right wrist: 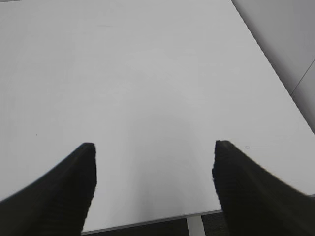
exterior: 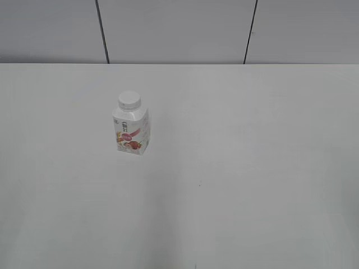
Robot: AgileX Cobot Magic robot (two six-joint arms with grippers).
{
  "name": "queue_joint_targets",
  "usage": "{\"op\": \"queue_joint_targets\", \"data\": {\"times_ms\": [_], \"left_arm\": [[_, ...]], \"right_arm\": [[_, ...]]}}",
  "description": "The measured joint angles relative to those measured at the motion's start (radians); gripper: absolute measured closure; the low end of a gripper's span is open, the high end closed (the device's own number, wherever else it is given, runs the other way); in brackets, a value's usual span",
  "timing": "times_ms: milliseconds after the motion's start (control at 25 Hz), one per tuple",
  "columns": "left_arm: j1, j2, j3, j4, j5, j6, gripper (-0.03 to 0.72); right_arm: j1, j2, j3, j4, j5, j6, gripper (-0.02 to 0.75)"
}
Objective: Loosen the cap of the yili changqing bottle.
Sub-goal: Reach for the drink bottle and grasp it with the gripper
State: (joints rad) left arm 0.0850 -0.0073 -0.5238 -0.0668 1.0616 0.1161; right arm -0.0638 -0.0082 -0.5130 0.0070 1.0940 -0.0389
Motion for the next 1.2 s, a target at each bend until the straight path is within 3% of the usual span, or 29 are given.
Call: {"op": "queue_joint_targets", "data": {"times_ms": [1200], "left_arm": [[0.0, 0.0, 0.0, 0.0, 0.0, 0.0, 0.257]], "right_arm": [[0.0, 0.0, 0.0, 0.0, 0.0, 0.0, 0.153]]}}
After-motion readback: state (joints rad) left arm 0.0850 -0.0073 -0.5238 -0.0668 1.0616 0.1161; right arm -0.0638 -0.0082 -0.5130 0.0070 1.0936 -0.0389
